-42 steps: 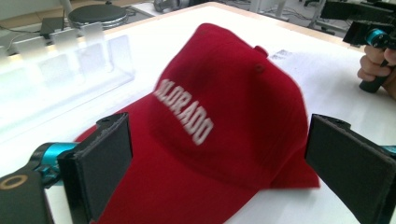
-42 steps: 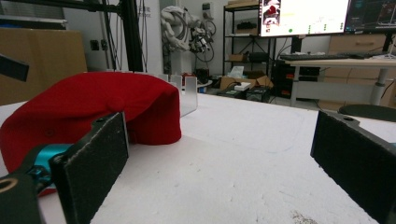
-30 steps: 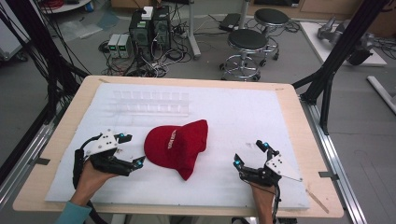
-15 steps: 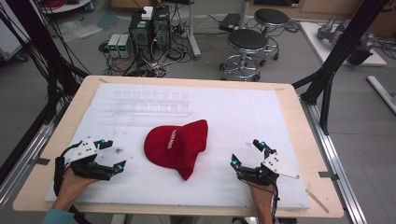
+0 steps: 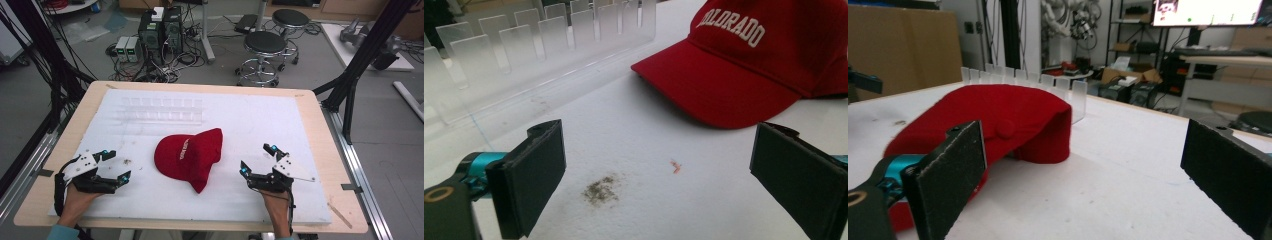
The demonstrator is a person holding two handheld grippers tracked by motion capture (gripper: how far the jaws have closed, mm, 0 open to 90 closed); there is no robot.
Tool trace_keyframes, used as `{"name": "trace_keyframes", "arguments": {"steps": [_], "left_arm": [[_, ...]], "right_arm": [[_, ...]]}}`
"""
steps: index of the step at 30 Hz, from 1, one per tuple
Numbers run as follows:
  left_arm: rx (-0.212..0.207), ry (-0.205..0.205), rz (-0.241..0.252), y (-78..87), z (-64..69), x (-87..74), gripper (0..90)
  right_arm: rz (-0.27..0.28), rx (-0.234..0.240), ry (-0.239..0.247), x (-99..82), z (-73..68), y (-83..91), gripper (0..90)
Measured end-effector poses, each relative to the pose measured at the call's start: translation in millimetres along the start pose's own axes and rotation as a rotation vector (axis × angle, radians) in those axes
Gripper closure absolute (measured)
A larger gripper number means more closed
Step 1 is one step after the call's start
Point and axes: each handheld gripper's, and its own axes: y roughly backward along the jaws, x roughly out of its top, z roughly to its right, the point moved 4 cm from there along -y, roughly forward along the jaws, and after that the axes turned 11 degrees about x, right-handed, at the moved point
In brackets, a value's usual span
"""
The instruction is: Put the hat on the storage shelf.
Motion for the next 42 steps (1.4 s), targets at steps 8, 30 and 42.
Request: {"name": "trace_keyframes", "arguments": {"steps": [8, 30, 42], "left_arm": [[0.023, -0.001, 0.026, 1.1, -0.2, -0.4, 8.2], [0.040, 0.023, 0.060, 4.3, -2.7, -0.9, 8.4], [0.042, 0.003, 0.060, 4.1, -0.6, -0.8, 8.4]], "right_arm": [[-0.057, 0.045, -0.001, 13.4, -9.9, -18.6, 3.2], [-0.275, 0.163, -0.102, 4.3, -30.3, -75.2, 4.0], [-0.317, 0.205, -0.162, -6.4, -24.9, -84.9, 11.0]]}}
